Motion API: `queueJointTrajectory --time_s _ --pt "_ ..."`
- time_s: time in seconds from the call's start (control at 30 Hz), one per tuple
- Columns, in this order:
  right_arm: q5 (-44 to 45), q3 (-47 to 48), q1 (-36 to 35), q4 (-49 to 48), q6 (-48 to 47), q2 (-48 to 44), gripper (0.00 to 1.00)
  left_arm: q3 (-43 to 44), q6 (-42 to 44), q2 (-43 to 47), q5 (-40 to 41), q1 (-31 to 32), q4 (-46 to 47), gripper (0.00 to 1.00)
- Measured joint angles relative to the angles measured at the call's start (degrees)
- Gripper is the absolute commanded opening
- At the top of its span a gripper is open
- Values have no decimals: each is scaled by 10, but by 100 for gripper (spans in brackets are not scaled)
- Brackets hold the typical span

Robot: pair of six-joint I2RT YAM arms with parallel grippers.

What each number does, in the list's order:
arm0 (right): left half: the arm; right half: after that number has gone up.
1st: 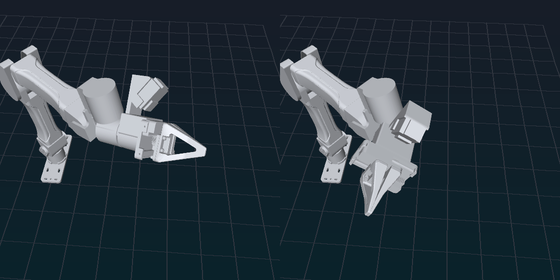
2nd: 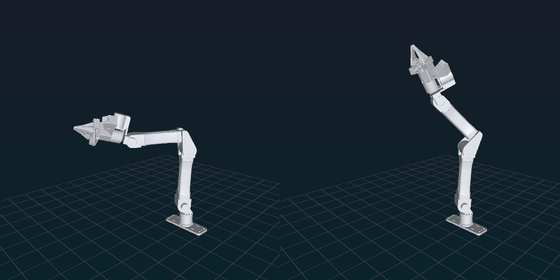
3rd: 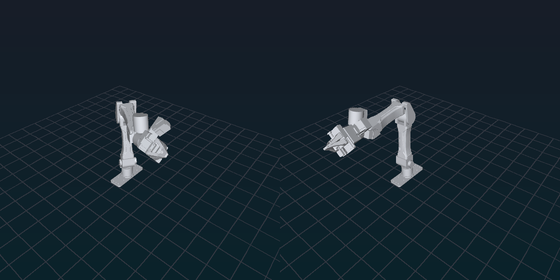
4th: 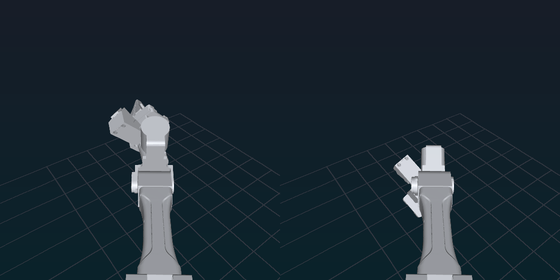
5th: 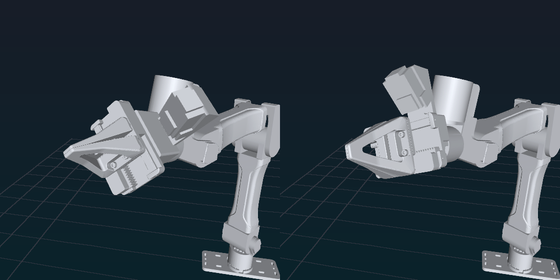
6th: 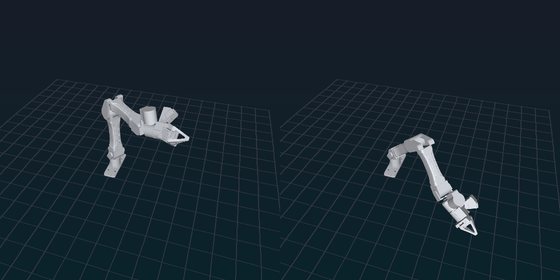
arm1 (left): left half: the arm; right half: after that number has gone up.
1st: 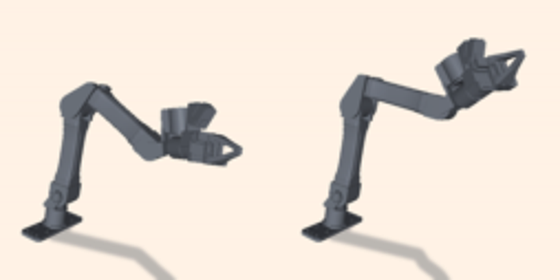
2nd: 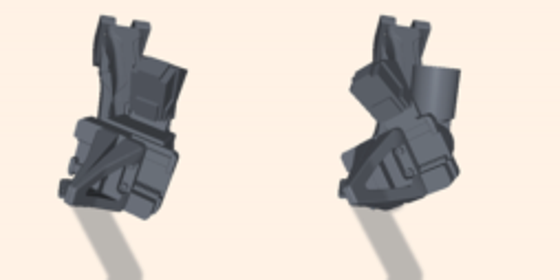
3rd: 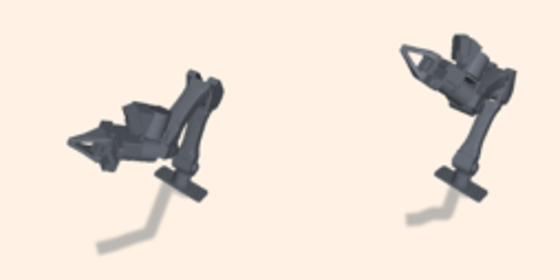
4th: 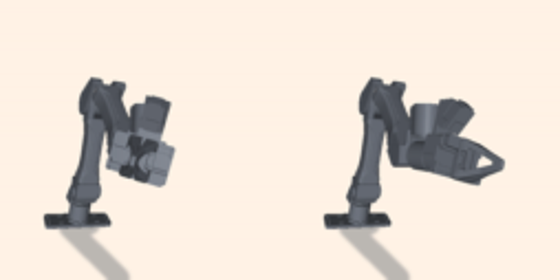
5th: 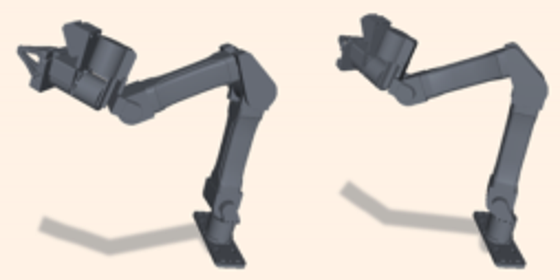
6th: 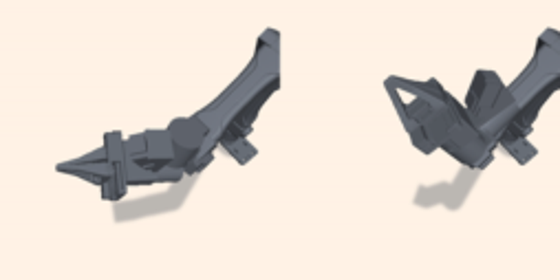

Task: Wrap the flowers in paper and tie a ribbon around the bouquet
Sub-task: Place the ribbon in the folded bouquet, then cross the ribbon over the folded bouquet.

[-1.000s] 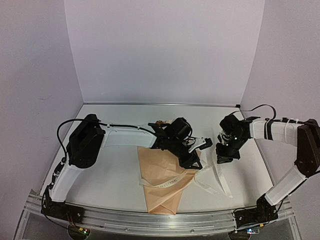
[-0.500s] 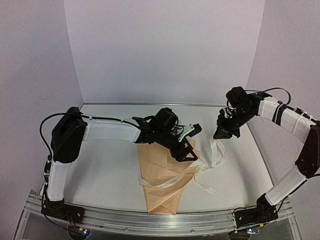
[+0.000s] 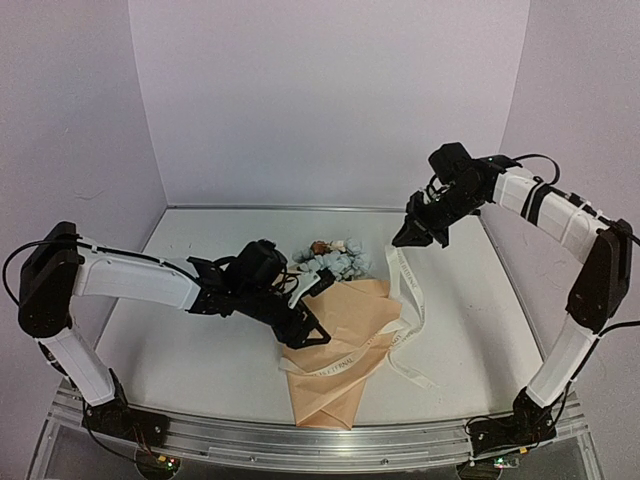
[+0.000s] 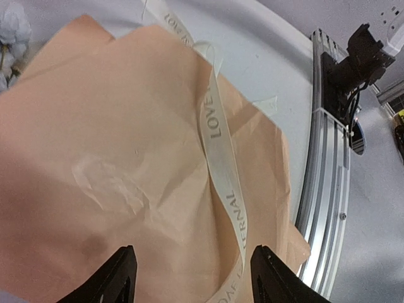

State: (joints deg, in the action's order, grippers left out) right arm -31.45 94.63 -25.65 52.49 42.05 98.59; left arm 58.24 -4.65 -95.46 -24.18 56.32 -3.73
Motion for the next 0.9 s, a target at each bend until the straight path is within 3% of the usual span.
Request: queueJointTrajectory --time_s 0.4,0.67,0.77,0.83,0.9 --pt "-27 67 -53 1 48 0 0 -21 -1 2 37 56 -45 70" --pt "-42 82 -63 1 59 3 0 -21 1 -20 68 77 -72 64" --pt "-42 82 -66 1 61 5 0 -21 1 -32 74 84 -73 57" --pt "-42 82 -66 1 61 5 0 -20 1 -37 76 88 -73 46" --pt "-42 82 -66 -1 63 5 0 -20 3 -42 80 90 -73 27"
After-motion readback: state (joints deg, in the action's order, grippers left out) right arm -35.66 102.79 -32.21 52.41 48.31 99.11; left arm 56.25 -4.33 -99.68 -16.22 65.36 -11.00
